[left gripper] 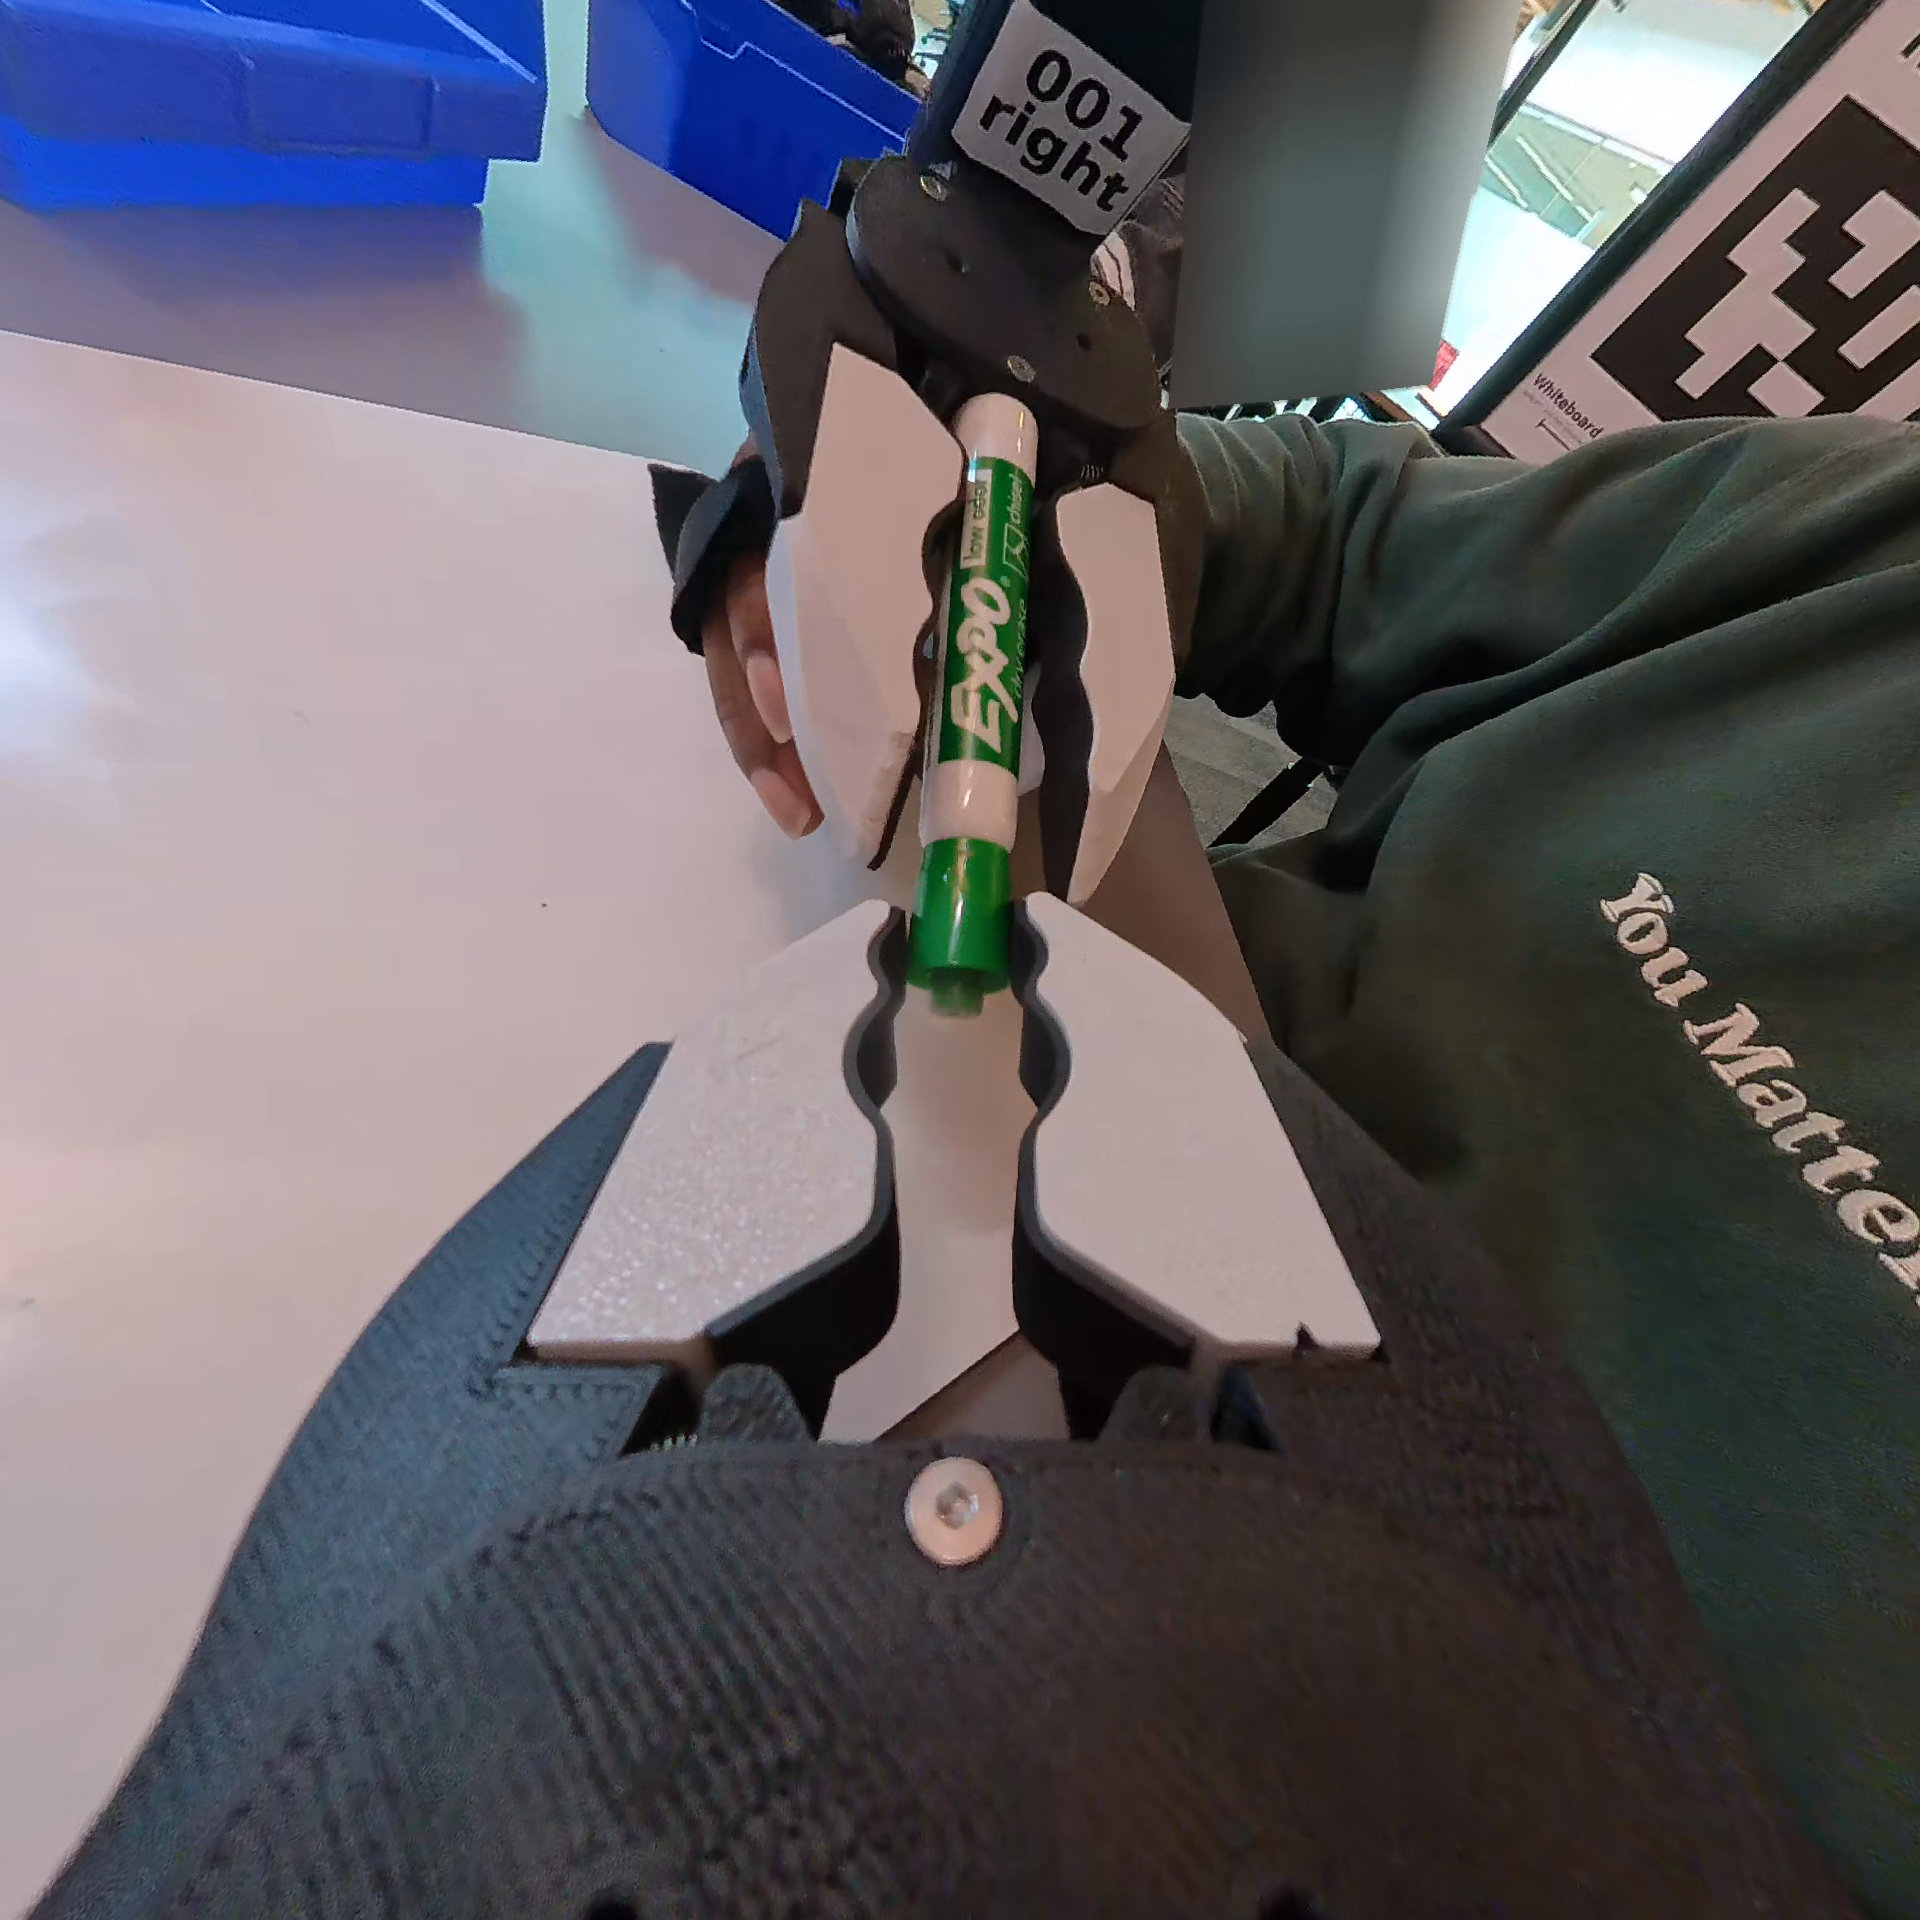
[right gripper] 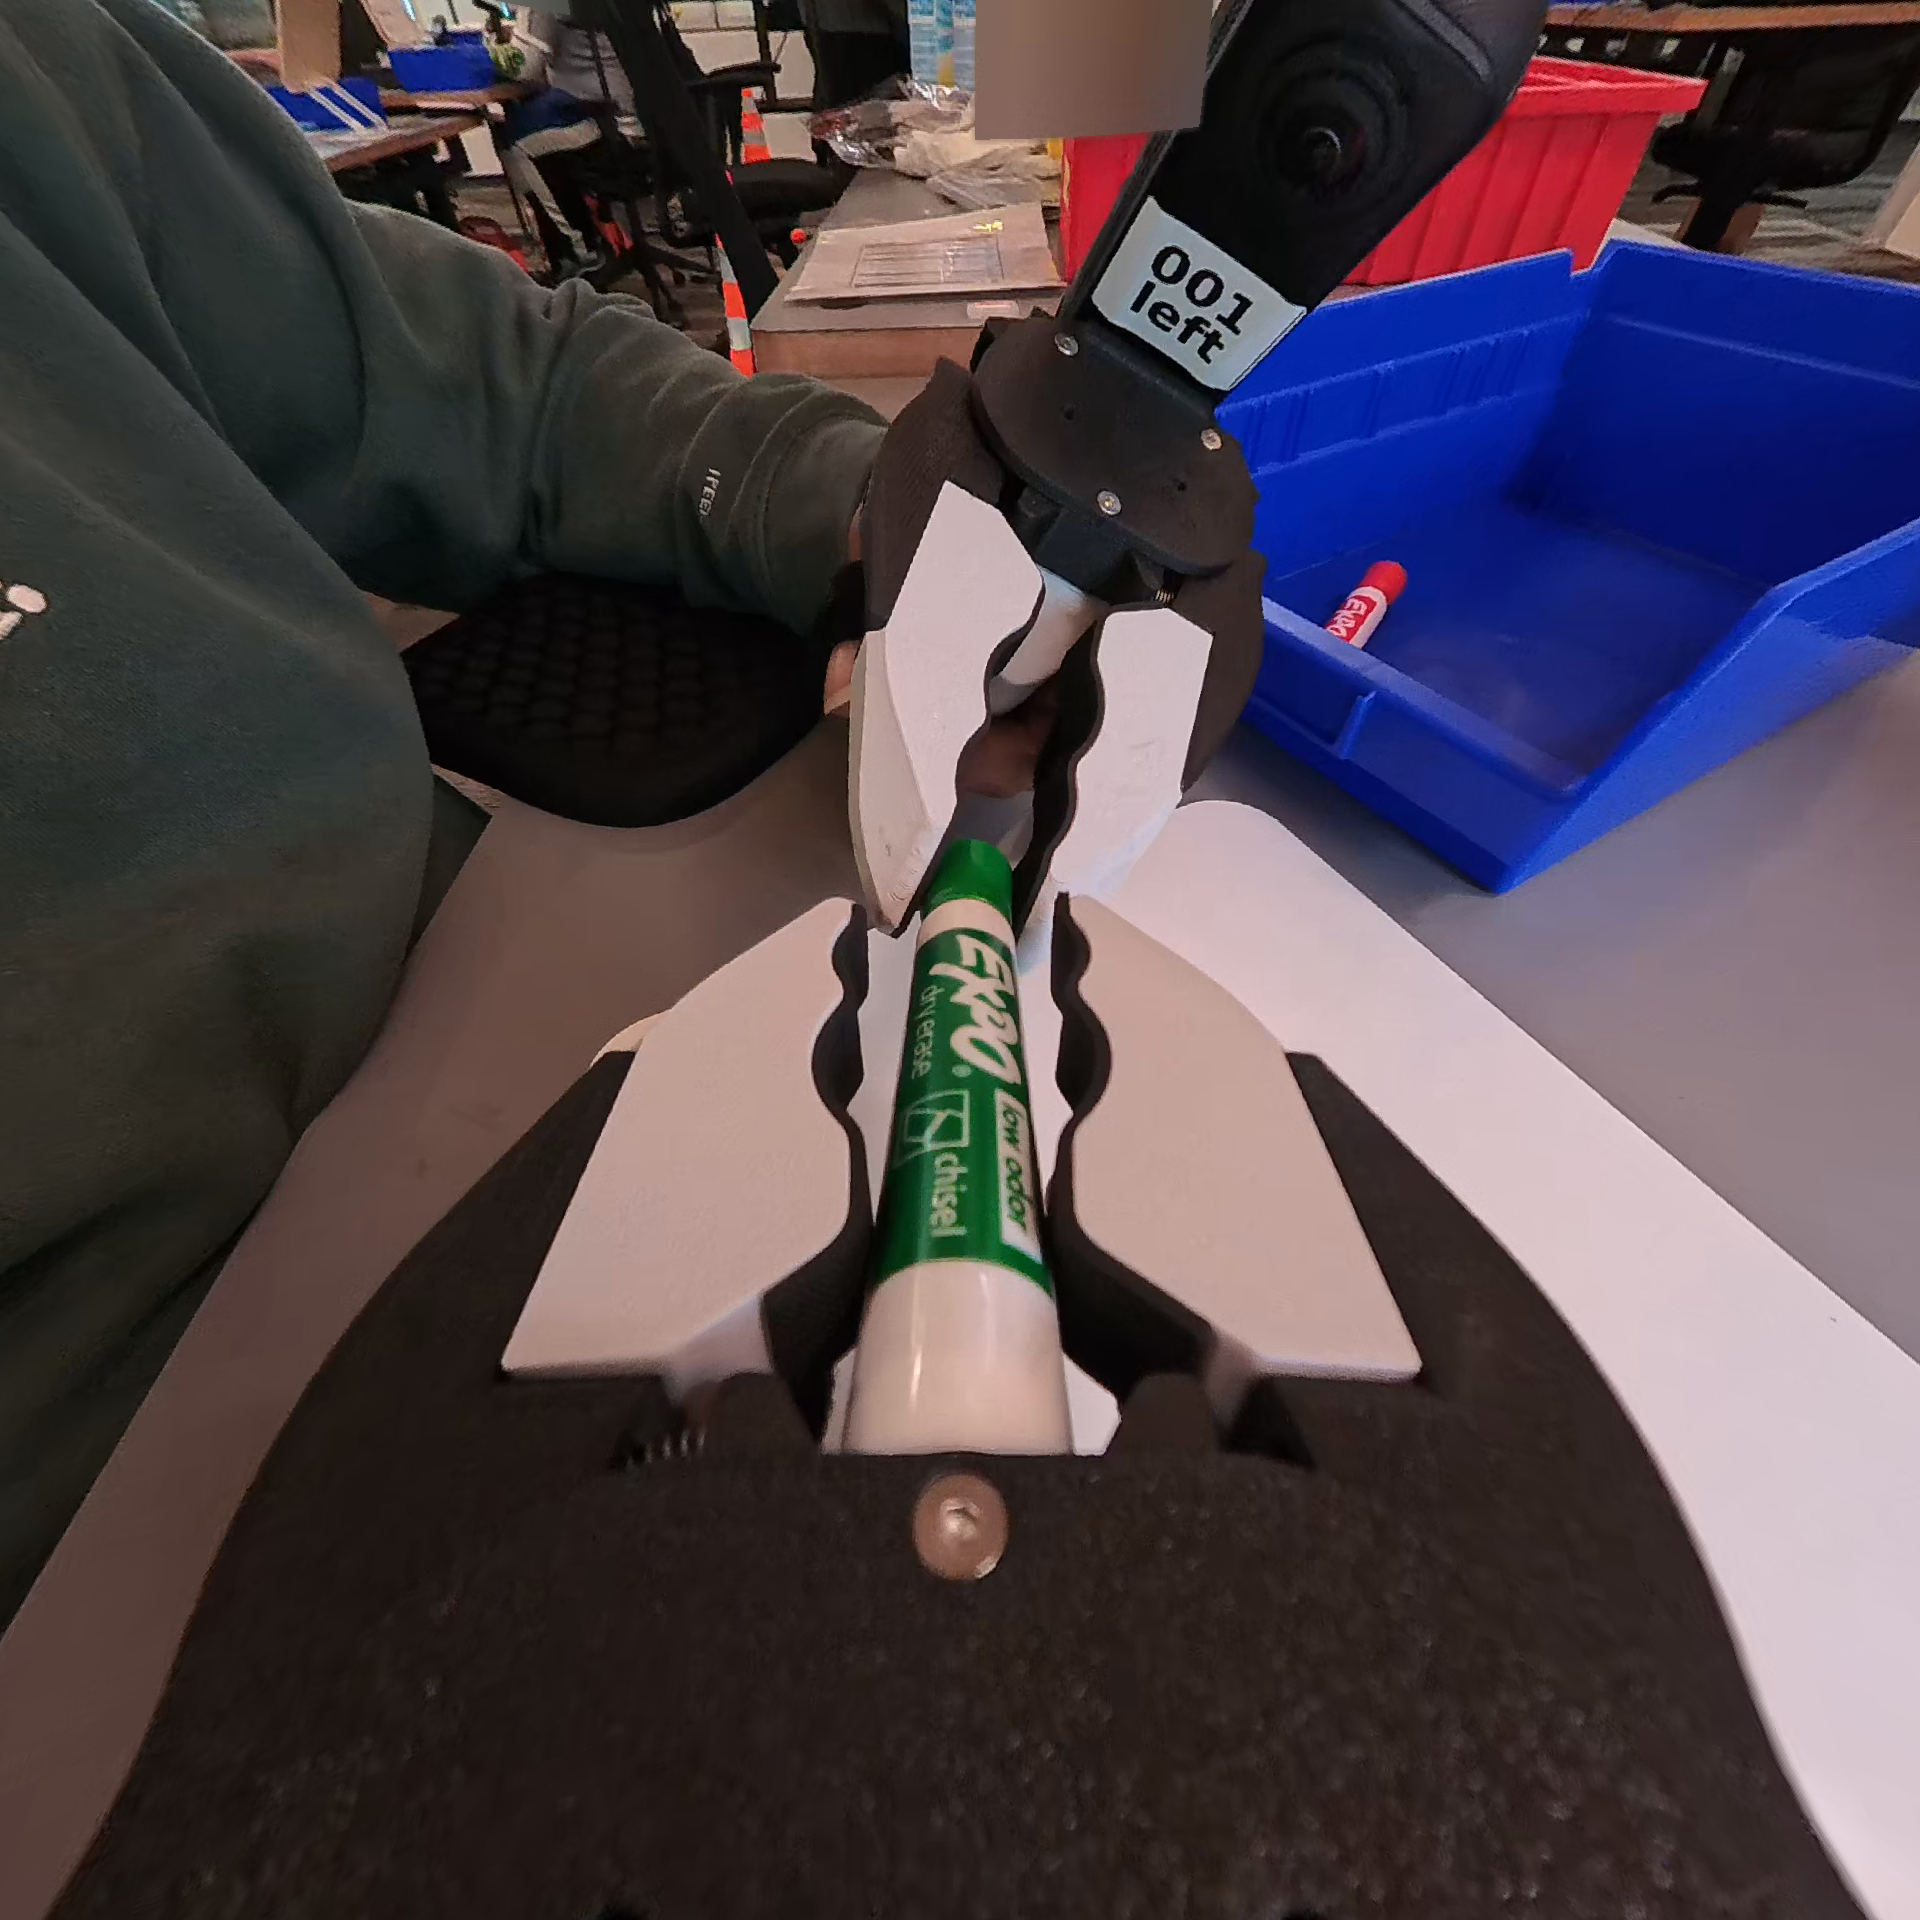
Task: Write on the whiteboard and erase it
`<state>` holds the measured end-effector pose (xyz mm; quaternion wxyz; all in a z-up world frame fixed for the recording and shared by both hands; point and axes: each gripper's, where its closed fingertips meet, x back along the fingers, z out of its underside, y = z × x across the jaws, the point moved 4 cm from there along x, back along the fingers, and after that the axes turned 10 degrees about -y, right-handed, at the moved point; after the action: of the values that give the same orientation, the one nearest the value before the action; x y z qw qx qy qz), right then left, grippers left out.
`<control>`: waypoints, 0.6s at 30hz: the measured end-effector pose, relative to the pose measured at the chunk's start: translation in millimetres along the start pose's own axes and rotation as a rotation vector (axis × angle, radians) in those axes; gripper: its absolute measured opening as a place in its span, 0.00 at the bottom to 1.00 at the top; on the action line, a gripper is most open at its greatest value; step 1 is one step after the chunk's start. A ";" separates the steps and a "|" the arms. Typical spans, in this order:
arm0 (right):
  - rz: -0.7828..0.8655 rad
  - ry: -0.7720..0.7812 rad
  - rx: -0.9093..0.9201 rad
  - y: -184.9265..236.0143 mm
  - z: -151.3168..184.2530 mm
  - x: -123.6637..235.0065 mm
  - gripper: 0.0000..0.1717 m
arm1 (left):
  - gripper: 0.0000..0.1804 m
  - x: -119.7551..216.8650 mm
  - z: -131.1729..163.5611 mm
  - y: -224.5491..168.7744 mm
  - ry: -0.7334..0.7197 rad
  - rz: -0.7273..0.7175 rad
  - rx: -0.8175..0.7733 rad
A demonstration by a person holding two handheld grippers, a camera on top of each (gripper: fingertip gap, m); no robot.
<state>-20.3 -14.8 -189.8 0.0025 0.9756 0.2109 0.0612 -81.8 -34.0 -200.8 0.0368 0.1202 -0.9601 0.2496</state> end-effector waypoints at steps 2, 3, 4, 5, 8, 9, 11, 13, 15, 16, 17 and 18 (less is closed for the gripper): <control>-0.006 0.007 -0.010 0.2 1.1 -0.2 0.20 | 0.11 -0.4 1.3 0.0 0.008 0.002 0.002; -0.012 0.011 -0.019 0.6 1.8 -0.3 0.20 | 0.11 -0.9 2.3 -0.1 0.016 0.004 0.006; -0.020 0.018 -0.027 1.0 3.0 -0.4 0.20 | 0.11 -1.5 3.6 -0.1 0.024 0.004 0.009; -0.029 0.028 -0.033 1.7 4.5 -0.4 0.20 | 0.11 -2.3 5.2 -0.4 0.036 0.005 0.010; -0.053 0.101 -0.033 4.2 11.5 -0.3 0.22 | 0.11 -4.1 10.4 -1.3 0.080 0.003 0.017; -0.054 0.139 -0.023 4.6 14.0 0.7 0.21 | 0.11 -3.9 10.2 -2.2 0.083 0.010 0.029; -0.053 0.163 -0.007 5.8 13.3 2.0 0.26 | 0.11 -3.0 7.6 -3.5 0.073 0.019 0.049; -0.059 0.154 0.001 8.2 10.6 0.6 0.26 | 0.11 -3.9 9.2 -5.3 0.090 0.026 0.046; -0.056 0.166 0.018 9.1 11.9 -0.8 0.29 | 0.11 -6.6 15.4 -7.0 0.128 0.035 0.054; -0.056 0.156 0.025 9.1 10.9 -0.9 0.29 | 0.11 -8.1 16.9 -7.8 0.131 0.045 0.070; -0.057 0.143 0.024 9.0 9.2 -0.7 0.29 | 0.11 -8.8 16.9 -8.2 0.126 0.052 0.086; -0.058 0.137 0.024 8.8 8.1 -0.6 0.29 | 0.11 -8.7 16.0 -8.5 0.121 0.058 0.094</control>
<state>-16.2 -22.9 -197.6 -0.0218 0.9626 0.2395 0.1250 -71.5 -47.2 -211.9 0.0816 0.0785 -0.9465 0.3022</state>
